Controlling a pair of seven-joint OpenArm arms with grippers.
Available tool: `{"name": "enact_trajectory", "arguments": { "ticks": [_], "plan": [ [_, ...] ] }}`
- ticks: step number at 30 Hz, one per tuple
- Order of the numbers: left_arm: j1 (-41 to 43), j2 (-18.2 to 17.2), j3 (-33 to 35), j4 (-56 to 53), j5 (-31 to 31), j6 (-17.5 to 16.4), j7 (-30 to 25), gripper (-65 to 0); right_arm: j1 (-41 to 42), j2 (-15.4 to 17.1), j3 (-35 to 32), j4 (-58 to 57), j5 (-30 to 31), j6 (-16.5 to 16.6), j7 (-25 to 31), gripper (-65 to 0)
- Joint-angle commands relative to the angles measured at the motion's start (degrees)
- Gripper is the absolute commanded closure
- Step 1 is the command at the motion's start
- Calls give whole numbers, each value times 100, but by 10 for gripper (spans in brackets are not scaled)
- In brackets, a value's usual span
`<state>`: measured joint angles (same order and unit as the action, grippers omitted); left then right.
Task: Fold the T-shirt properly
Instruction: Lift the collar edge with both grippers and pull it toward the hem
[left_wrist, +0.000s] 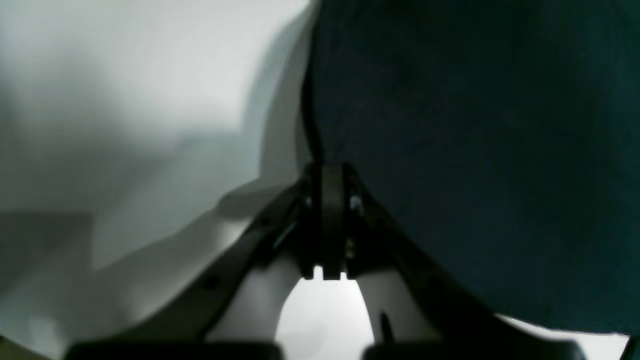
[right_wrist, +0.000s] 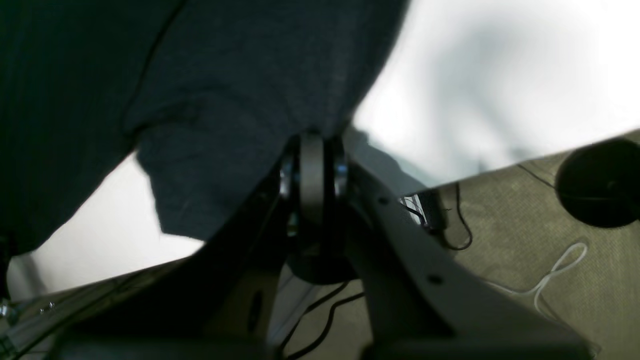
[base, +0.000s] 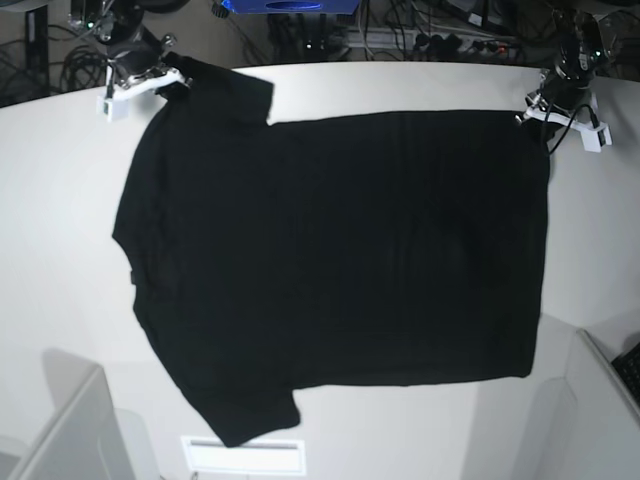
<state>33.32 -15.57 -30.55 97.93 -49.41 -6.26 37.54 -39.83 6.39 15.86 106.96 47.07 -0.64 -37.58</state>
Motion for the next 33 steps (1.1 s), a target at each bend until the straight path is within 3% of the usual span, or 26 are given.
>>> {"name": "enact_trajectory", "arguments": {
  "ticks": [1, 10, 14, 22, 28, 33],
  "plan": [
    [75, -82, -36, 163, -31, -46, -84, 0, -30, 42, 19, 175, 45, 42, 88, 0],
    [-66, -82, -36, 620, -31, -38, -57, 0, 278, 86, 10, 570, 45, 25, 44, 0],
    [-339, -73, -36, 647, -31, -11, -13, 0, 691, 86, 19, 579, 45, 7, -431, 0],
    [-1086, -56, -36, 647, -31, 6, 778, 0, 1447, 86, 19, 588, 45, -1, -809, 0],
    [-1402, -47, 8, 638, -31, 595, 857, 0, 2107, 42, 493, 579, 45, -1, -1574, 0],
    [-1596, -56, 26, 603, -31, 648, 919, 0, 2669, 86, 863, 526, 45, -1, -2057, 0]
  ]
}}
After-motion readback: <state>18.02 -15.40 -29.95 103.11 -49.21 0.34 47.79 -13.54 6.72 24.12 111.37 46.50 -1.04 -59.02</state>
